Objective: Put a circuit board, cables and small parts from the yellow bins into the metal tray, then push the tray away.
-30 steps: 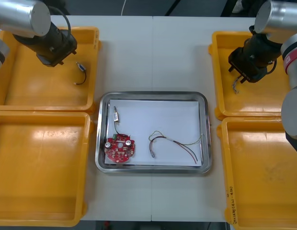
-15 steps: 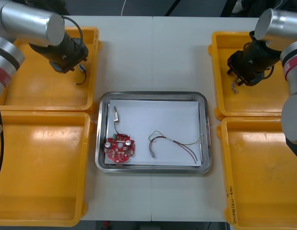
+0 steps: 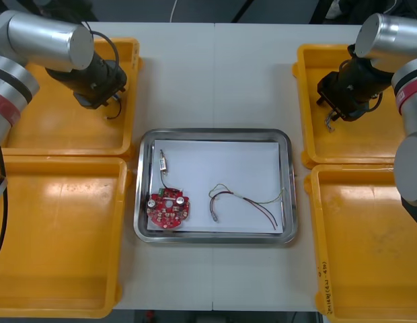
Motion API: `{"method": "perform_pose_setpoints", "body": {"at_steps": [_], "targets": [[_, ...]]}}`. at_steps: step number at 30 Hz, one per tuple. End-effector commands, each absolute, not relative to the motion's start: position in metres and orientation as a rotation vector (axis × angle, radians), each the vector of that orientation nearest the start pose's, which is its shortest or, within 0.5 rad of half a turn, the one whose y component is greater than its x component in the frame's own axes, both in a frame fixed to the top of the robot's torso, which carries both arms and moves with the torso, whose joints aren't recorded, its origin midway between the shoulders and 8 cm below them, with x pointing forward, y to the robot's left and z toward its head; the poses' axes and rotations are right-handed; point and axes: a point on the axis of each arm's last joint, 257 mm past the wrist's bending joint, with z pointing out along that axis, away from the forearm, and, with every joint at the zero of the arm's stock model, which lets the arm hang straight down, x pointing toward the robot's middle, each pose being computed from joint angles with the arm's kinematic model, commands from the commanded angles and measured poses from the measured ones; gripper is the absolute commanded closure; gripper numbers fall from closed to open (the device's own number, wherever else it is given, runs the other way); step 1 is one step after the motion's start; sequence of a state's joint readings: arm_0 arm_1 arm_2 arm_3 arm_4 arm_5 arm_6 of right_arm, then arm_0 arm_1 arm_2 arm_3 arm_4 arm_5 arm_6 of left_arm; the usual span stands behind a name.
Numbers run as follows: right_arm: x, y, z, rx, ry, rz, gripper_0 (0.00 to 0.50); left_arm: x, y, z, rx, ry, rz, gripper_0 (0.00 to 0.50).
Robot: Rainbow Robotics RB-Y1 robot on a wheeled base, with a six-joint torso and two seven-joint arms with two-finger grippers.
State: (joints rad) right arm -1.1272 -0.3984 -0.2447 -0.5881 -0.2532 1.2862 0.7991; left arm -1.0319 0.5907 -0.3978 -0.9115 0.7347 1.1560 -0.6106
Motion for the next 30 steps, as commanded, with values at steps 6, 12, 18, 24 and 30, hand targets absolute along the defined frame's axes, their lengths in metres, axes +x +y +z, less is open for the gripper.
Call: {"method": "perform_pose_setpoints", "body": {"at_steps": [6,12,18,24,30], "targets": [[0.616,-0.304,-0.251,1.174,2.488,0.253,0.0,0.665,0.236,-0.163,-0.837,2.363,-0.387,0.0],[0.615,-0.305,-0.254,1.175,2.488,0.249,0.0,0.667,0.237,-0.167,-0.834,2.355,-0.385,0.0],[0.616,-0.306,-0.255,1.162,2.491,0.247,0.5,0.668,0.237,-0.167,-0.831,2.354,-0.383,0.035],[0.617,-0.315,-0.247,1.159,2.481,0.251,0.5,0.669,0.237,-0.166,-0.823,2.35,-0.387,0.5],[0.612,-0.321,-0.217,1.16,2.493,0.259,0.5,0.672,0.235,-0.163,-0.823,2.338,-0.404,0.5]]}}
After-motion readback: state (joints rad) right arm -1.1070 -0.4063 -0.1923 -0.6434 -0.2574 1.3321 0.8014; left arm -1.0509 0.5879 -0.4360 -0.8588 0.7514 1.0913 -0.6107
